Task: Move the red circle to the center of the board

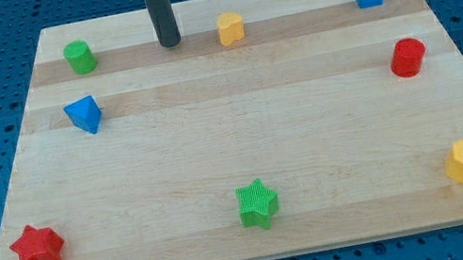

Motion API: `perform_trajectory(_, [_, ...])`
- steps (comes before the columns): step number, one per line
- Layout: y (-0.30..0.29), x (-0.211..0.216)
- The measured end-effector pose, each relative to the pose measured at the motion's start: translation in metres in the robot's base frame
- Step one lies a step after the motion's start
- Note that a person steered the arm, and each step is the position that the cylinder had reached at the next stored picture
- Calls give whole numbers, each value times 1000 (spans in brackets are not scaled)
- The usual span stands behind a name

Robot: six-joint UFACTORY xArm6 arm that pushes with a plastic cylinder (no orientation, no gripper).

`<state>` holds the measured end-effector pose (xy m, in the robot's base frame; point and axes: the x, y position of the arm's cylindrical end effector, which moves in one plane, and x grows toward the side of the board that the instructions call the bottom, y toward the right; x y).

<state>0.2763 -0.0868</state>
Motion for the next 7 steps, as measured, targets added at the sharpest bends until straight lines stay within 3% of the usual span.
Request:
perform_trajectory(1, [0, 5])
perform_trajectory(3, [2, 156])
perform_trajectory(7, [341, 229])
